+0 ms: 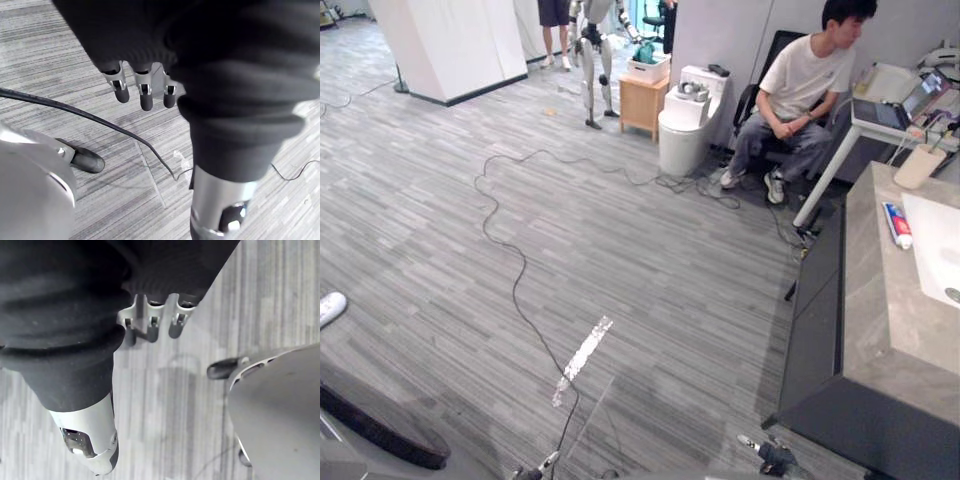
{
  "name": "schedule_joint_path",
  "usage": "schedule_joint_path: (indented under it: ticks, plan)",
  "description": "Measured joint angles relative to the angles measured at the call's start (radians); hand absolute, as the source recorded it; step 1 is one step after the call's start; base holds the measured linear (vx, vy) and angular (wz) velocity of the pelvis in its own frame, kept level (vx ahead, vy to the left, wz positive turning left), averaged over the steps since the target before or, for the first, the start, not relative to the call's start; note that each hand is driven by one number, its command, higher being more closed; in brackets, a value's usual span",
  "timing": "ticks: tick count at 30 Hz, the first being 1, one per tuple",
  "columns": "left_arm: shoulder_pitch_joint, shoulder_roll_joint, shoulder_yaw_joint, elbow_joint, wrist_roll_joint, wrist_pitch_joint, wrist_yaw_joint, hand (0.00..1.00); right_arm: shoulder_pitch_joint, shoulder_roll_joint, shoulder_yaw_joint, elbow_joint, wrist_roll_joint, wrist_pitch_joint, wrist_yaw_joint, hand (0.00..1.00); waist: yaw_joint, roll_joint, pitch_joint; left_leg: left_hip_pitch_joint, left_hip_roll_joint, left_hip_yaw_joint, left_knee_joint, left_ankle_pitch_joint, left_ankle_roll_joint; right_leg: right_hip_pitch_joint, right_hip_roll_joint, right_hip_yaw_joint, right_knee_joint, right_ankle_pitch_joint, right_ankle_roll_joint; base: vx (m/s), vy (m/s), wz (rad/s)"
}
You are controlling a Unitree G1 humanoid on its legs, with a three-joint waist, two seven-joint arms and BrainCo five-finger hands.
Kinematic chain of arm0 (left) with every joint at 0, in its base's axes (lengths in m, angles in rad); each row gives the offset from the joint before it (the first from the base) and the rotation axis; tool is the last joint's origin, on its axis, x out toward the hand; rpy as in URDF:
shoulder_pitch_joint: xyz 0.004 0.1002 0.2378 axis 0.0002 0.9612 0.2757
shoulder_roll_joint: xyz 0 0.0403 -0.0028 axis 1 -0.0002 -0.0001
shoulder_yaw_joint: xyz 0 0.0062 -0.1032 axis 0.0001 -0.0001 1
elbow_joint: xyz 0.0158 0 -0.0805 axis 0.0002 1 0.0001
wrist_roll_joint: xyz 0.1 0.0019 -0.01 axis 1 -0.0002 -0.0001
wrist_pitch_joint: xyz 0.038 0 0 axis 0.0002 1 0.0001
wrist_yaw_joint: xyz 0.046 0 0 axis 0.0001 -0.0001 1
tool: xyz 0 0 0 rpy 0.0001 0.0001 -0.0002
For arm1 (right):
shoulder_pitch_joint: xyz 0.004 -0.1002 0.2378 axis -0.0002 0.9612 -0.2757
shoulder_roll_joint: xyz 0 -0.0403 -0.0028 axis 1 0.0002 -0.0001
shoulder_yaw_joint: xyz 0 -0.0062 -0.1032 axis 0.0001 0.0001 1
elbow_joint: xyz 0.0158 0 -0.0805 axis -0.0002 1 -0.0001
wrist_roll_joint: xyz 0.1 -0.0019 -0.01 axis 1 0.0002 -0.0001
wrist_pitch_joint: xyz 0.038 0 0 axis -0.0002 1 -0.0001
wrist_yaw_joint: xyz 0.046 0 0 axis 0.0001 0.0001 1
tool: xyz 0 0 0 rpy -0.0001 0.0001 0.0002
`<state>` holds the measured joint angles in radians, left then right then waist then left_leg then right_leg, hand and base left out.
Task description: Organize washtable
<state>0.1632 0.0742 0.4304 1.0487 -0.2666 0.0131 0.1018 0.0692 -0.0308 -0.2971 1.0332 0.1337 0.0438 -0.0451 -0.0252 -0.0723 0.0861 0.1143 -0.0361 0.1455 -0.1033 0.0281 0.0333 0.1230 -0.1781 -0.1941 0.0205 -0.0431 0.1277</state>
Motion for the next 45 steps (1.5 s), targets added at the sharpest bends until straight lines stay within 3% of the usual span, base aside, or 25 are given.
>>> schedule_joint_path:
  ticks: [2,5,7,8,9,11,13,15,17,19,20,21,22,23,24,25,29,31,33,35,37,39,40,42,45]
  plan:
    - [0.010,-0.001,0.014,-0.001,0.001,0.000,0.009,0.00,-0.001,0.005,-0.001,0.000,-0.001,0.000,0.000,0.00,0.002,-0.006,0.008,-0.004,-0.014,0.008,0.000,-0.006,0.008,-0.015,-0.018,-0.015,0.029,-0.019,0.006,0.06,0.081,-0.02]
    - [0.015,0.004,0.014,-0.001,0.005,0.001,0.008,0.00,0.017,0.024,-0.024,0.000,-0.001,0.000,-0.005,0.00,0.008,-0.044,0.027,0.008,-0.042,0.051,0.002,-0.036,0.028,-0.052,-0.088,-0.066,0.158,-0.109,0.010,0.11,0.087,0.27]
    - [0.014,0.017,0.025,0.000,0.015,0.003,0.008,0.00,0.034,0.037,-0.037,0.002,0.000,0.003,-0.009,0.00,0.018,-0.062,0.055,0.034,-0.049,0.040,0.002,-0.053,0.043,-0.129,-0.148,-0.083,0.402,-0.111,-0.051,0.16,0.025,0.29]
    - [0.013,0.021,0.042,-0.001,0.026,0.004,0.008,0.00,0.027,0.029,-0.045,-0.011,0.002,-0.002,-0.004,0.00,0.010,-0.042,0.075,0.054,-0.030,0.021,0.008,-0.062,0.049,-0.245,-0.161,-0.070,0.635,-0.048,-0.130,0.17,0.022,0.29]
    - [0.012,0.030,0.041,0.000,0.029,0.005,0.010,0.00,0.029,0.026,-0.043,-0.009,0.003,-0.003,-0.006,0.00,0.003,-0.027,0.086,0.066,-0.011,0.009,0.009,-0.070,0.050,-0.287,-0.153,-0.062,0.693,-0.061,-0.115,0.28,0.048,0.38]
    - [0.003,0.064,0.034,-0.004,0.044,0.005,0.009,0.00,0.031,0.025,-0.041,-0.011,0.013,-0.014,-0.009,0.00,-0.002,-0.031,0.088,0.078,0.041,-0.008,0.048,-0.115,0.041,-0.377,-0.110,-0.085,0.689,-0.128,-0.055,0.33,0.047,0.25]
    - [-0.015,0.079,0.030,-0.003,0.045,0.005,0.008,0.00,0.033,0.025,-0.041,-0.008,0.013,-0.022,-0.013,0.00,-0.001,-0.033,0.089,0.101,0.060,-0.008,0.051,-0.133,0.012,-0.427,-0.080,-0.126,0.514,-0.110,-0.025,0.32,0.053,0.06]
    - [-0.049,0.083,0.009,-0.003,0.064,0.004,0.007,0.00,0.024,0.027,-0.050,0.003,0.014,-0.024,-0.018,0.00,-0.013,-0.036,0.092,0.148,0.052,-0.003,0.036,-0.162,-0.035,-0.441,-0.066,-0.202,0.202,0.004,-0.003,0.47,0.003,0.18]
    - [-0.060,0.077,0.013,-0.012,0.075,0.005,0.007,0.00,0.024,0.034,-0.069,0.003,0.014,-0.023,-0.017,0.00,-0.020,-0.038,0.092,0.189,0.048,0.003,0.033,-0.204,-0.072,-0.443,-0.064,-0.262,0.131,0.050,-0.041,0.49,-0.076,0.25]
    - [-0.051,0.061,0.036,-0.073,0.081,0.004,0.000,0.00,0.034,0.041,-0.116,-0.001,0.013,-0.013,-0.015,0.00,-0.022,-0.025,0.082,0.223,0.090,0.008,0.071,-0.291,-0.101,-0.463,-0.025,-0.268,0.213,0.072,-0.150,0.57,-0.171,0.23]
    - [-0.041,0.055,0.052,-0.081,0.081,0.003,-0.007,0.00,0.040,0.041,-0.126,-0.005,0.012,-0.012,-0.015,0.00,-0.024,-0.012,0.073,0.224,0.116,0.011,0.094,-0.319,-0.131,-0.466,0.001,-0.273,0.240,0.068,-0.169,0.70,-0.264,0.16]
    - [-0.020,0.055,0.093,-0.077,0.081,0.002,-0.014,0.00,0.050,0.049,-0.135,-0.009,0.012,-0.012,-0.016,0.00,-0.028,-0.011,0.053,0.197,0.167,0.048,0.222,-0.361,-0.200,-0.445,0.056,-0.282,0.251,0.061,-0.186,0.74,-0.355,-0.05]
    - [-0.012,0.038,0.143,-0.077,0.079,0.012,-0.012,0.00,0.059,0.047,-0.139,-0.003,0.013,-0.005,-0.015,0.00,-0.026,0.000,0.043,0.115,0.239,0.106,0.481,-0.376,-0.213,-0.400,0.112,-0.272,0.224,0.116,-0.223,0.89,-0.414,-0.39]
    - [0.008,0.024,0.164,-0.079,0.074,0.017,-0.013,0.00,0.059,0.040,-0.129,-0.013,0.013,-0.001,-0.017,0.00,-0.021,0.026,0.030,0.038,0.313,0.137,0.691,-0.330,-0.150,-0.365,0.171,-0.263,0.192,0.103,-0.244,0.72,-0.335,-0.73]
    - [0.016,0.009,0.163,-0.079,0.069,0.021,-0.014,0.00,0.055,0.033,-0.116,-0.028,0.013,0.000,-0.017,0.00,-0.013,0.027,0.024,-0.018,0.352,0.151,0.834,-0.254,-0.092,-0.339,0.204,-0.237,0.165,0.092,-0.245,0.71,-0.255,-1.33]
    - [0.021,-0.026,0.138,-0.075,0.062,0.023,-0.016,0.00,0.028,0.022,-0.077,-0.039,0.013,-0.005,-0.016,0.00,0.011,0.040,0.031,-0.100,0.408,0.166,1.034,-0.268,-0.094,-0.278,0.248,-0.170,0.119,0.089,-0.249,0.71,-0.216,-1.22]
    - [-0.016,-0.061,0.077,-0.083,0.018,0.011,-0.018,0.00,-0.034,0.035,-0.038,-0.028,0.023,-0.017,-0.017,0.00,0.015,0.034,0.058,-0.175,0.398,0.211,0.999,-0.327,-0.133,-0.075,0.240,-0.047,0.041,0.088,-0.248,0.67,-0.091,-0.98]
    - [-0.018,-0.061,0.070,-0.101,0.000,-0.002,-0.017,0.00,-0.058,0.049,-0.037,-0.041,0.024,-0.019,-0.018,0.00,0.015,0.032,0.068,-0.242,0.357,0.167,0.880,-0.327,-0.133,-0.014,0.207,0.004,0.042,0.053,-0.229,0.46,0.130,-0.72]
    - [-0.017,-0.065,0.070,-0.107,-0.009,-0.010,-0.014,0.00,-0.067,0.048,-0.037,-0.066,0.024,-0.028,-0.020,0.00,0.021,0.037,0.076,-0.342,0.259,0.027,0.664,-0.315,-0.147,0.026,0.161,0.064,0.042,-0.041,-0.174,0.37,0.251,-0.63]
    - [-0.001,-0.104,0.090,-0.106,-0.034,-0.023,-0.008,0.00,-0.049,0.044,-0.038,-0.093,0.033,-0.039,-0.031,0.00,0.047,0.083,0.100,-0.382,0.215,-0.180,0.409,-0.232,-0.216,0.059,0.152,0.123,0.073,-0.122,-0.131,0.27,0.392,-0.70]
    - [0.054,-0.132,0.128,-0.105,-0.057,-0.023,-0.006,0.00,-0.011,0.066,-0.029,-0.119,0.047,-0.039,-0.046,0.00,0.071,0.081,0.091,-0.348,0.186,-0.196,0.416,-0.126,-0.232,0.070,0.116,0.190,0.113,-0.181,-0.097,0.30,0.433,-1.03]
    - [0.082,-0.140,0.164,-0.105,-0.071,-0.027,0.001,0.00,-0.012,0.106,-0.001,-0.117,0.055,-0.037,-0.044,0.00,0.072,0.032,0.080,-0.374,0.166,-0.176,0.530,-0.186,-0.216,0.048,0.082,0.226,0.134,-0.190,-0.096,0.34,0.389,-1.28]
    - [0.090,-0.147,0.196,-0.102,-0.077,-0.023,0.011,0.00,-0.016,0.105,0.027,-0.116,0.056,-0.034,-0.039,0.00,0.081,0.022,0.070,-0.378,0.164,-0.169,0.603,-0.225,-0.174,0.030,0.077,0.276,0.151,-0.178,-0.076,0.30,0.378,-1.71]
    - [0.100,-0.145,0.211,-0.108,-0.075,-0.027,0.014,0.00,-0.010,0.114,0.031,-0.120,0.053,-0.036,-0.038,0.00,0.098,-0.002,0.043,-0.319,0.186,-0.059,0.622,-0.285,-0.143,0.008,0.059,0.326,0.187,-0.154,-0.057,0.25,0.325,-1.77]
    - [0.089,-0.131,0.182,-0.100,-0.069,-0.032,0.014,0.00,-0.005,0.112,0.037,-0.155,0.058,-0.044,-0.031,0.00,0.084,-0.003,0.043,-0.159,0.211,0.132,0.565,-0.306,-0.103,-0.167,0.011,0.222,0.555,-0.128,-0.086,0.21,0.233,-1.78]
